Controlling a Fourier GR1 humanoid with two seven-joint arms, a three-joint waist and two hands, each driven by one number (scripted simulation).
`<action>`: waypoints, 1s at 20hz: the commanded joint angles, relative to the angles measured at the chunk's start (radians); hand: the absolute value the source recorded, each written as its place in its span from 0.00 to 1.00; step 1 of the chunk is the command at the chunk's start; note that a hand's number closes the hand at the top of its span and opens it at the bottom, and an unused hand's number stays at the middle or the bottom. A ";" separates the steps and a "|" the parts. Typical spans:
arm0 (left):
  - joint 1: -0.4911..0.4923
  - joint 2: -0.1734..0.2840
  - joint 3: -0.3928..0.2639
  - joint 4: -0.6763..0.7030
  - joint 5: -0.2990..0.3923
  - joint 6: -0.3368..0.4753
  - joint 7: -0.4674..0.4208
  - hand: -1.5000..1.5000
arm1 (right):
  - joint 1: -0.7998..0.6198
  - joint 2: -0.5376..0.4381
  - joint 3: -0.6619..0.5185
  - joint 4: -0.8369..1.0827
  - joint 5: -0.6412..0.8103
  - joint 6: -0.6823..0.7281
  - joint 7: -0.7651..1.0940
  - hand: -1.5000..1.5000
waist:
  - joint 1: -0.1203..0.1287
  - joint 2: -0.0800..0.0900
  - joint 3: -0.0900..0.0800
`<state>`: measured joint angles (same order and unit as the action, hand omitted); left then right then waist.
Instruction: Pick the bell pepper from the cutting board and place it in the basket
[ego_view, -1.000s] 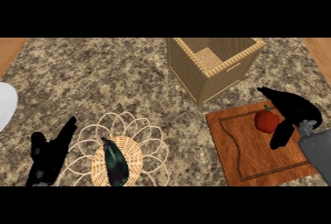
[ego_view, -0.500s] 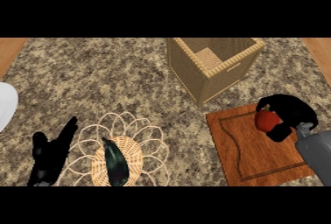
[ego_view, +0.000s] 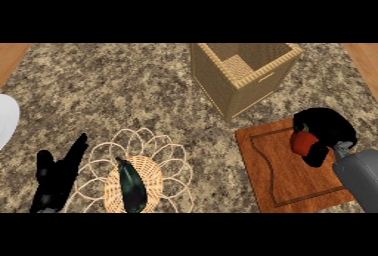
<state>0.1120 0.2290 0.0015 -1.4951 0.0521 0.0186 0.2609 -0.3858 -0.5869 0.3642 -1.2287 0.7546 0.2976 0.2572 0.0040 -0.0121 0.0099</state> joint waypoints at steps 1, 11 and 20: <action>0.051 -0.019 0.000 0.057 0.014 -0.007 0.014 0.50 | 0.046 0.120 0.143 -0.186 0.058 -0.002 0.043 1.00 | -0.012 0.004 -0.012; 0.069 -0.003 0.013 0.035 0.022 -0.030 0.018 0.50 | 0.107 0.545 0.493 -0.497 0.179 -0.033 0.241 1.00 | -0.009 0.004 -0.010; 0.045 -0.011 0.023 0.066 0.006 -0.016 0.009 0.50 | 0.180 0.585 0.397 -0.962 -0.065 -0.267 0.377 1.00 | -0.027 0.006 -0.011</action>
<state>0.1427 0.2269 0.0203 -1.5096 0.0510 0.0093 0.2499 -0.2198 -0.0223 0.7703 -2.0073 0.7268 0.0734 0.5361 -0.0165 -0.0134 0.0136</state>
